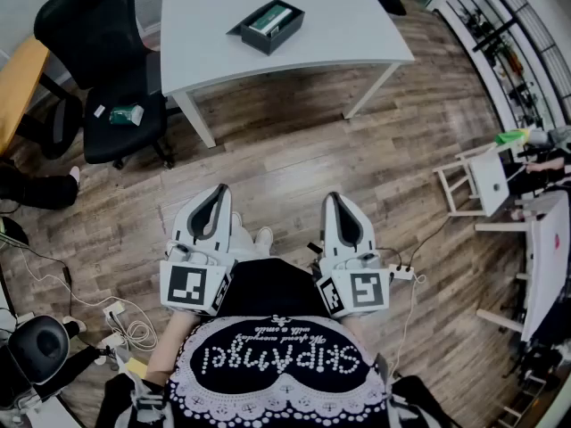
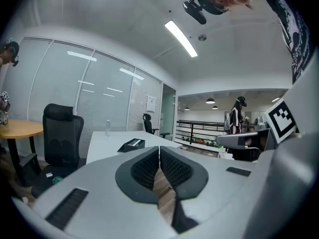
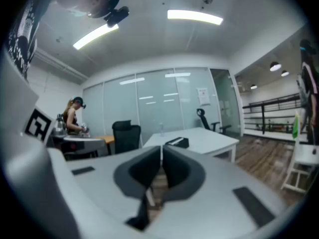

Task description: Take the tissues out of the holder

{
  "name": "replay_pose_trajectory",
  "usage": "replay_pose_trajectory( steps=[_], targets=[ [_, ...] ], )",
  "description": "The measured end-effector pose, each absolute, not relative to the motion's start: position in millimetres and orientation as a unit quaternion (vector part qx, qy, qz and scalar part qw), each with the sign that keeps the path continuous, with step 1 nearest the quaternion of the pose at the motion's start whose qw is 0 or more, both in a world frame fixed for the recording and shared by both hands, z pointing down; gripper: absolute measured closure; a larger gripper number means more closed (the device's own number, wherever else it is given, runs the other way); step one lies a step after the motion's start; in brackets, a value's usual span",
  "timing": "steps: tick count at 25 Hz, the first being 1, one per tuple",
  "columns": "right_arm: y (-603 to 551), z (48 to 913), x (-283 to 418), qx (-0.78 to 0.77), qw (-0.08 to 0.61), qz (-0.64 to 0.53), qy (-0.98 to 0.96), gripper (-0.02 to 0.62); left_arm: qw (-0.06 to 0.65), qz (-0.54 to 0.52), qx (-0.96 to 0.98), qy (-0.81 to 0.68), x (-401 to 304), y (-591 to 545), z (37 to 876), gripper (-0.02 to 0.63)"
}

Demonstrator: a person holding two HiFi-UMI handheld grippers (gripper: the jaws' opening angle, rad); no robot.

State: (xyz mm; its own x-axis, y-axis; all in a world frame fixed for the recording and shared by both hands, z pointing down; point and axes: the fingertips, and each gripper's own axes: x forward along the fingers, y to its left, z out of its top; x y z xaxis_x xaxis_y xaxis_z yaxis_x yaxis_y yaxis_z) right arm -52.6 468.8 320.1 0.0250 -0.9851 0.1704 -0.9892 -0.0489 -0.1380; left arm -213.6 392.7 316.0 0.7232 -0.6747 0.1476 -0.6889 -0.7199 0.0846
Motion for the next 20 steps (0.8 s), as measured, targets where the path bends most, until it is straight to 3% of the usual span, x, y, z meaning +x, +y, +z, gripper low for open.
replay_pose_trajectory(
  steps=[20],
  targets=[
    [473.7, 319.4, -58.7, 0.708, 0.005, 0.112, -0.697, 0.558, 0.061, 0.055, 0.93, -0.359, -209.9, 396.9, 314.7, 0.577]
  ],
)
